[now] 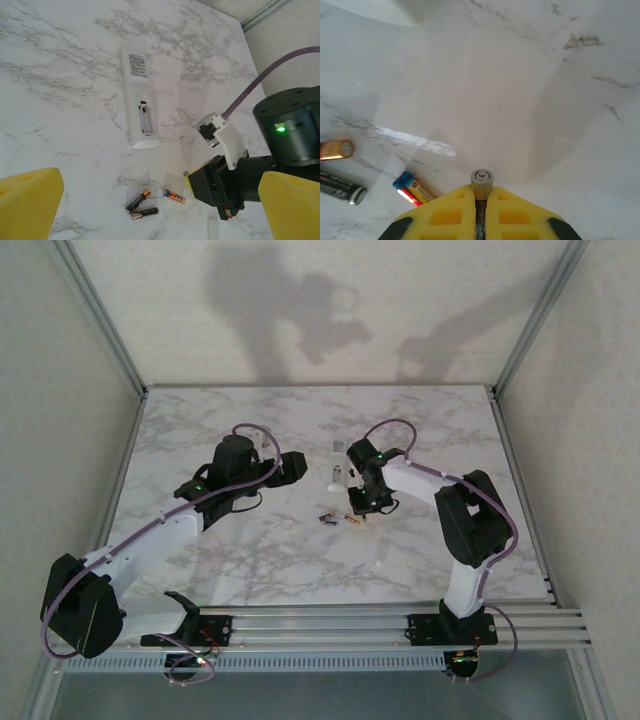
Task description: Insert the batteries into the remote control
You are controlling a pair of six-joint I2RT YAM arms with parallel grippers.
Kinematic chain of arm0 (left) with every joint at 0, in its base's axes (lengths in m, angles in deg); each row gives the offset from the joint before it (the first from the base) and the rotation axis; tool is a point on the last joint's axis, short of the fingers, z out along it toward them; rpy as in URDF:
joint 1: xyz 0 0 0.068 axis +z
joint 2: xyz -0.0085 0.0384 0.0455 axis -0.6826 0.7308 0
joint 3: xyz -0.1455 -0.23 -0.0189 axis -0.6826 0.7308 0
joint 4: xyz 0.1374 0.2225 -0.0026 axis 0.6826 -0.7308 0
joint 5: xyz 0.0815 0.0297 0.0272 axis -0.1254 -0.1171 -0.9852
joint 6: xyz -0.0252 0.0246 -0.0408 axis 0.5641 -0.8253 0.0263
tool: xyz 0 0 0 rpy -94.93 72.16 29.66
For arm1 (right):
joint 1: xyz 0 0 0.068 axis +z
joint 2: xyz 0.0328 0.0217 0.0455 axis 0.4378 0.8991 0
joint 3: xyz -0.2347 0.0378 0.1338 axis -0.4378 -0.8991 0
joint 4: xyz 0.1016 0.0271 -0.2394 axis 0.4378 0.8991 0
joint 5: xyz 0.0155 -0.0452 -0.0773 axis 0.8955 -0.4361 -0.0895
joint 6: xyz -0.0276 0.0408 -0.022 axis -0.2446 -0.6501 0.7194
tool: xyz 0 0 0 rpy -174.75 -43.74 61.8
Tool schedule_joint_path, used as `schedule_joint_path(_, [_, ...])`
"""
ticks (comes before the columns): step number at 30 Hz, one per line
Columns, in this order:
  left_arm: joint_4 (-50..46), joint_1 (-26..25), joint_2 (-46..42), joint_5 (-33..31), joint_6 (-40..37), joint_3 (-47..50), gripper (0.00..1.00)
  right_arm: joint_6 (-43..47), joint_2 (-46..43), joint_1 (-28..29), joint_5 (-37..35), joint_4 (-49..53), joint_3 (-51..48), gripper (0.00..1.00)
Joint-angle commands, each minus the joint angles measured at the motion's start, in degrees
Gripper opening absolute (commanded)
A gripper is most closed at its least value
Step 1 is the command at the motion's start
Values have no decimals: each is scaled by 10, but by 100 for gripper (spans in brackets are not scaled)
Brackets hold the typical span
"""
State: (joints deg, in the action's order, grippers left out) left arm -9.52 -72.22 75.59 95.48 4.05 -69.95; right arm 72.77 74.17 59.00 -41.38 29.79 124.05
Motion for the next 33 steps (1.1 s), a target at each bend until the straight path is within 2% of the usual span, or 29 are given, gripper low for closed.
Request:
schedule_joint_path(1, [8, -3, -1, 4, 4, 8, 99, -24, -40, 2, -18, -2, 13, 7])
schedule_joint_path(4, [7, -2, -5, 1, 3, 8, 100, -41, -65, 1, -16, -8, 26, 7])
schedule_joint_path(10, [12, -2, -7, -2, 3, 8, 100, -112, -88, 1, -13, -87, 53, 7])
schedule_joint_path(14, [15, -3, -7, -10, 9, 10, 100, -171, -49, 3, -35, -123, 94, 7])
schedule_joint_path(20, [10, -3, -15, -14, 9, 11, 99, -198, 39, 3, -69, -134, 167, 7])
schedule_joint_path(33, [7, -3, -14, -17, 7, 11, 100, -238, 156, 12, -47, -118, 226, 7])
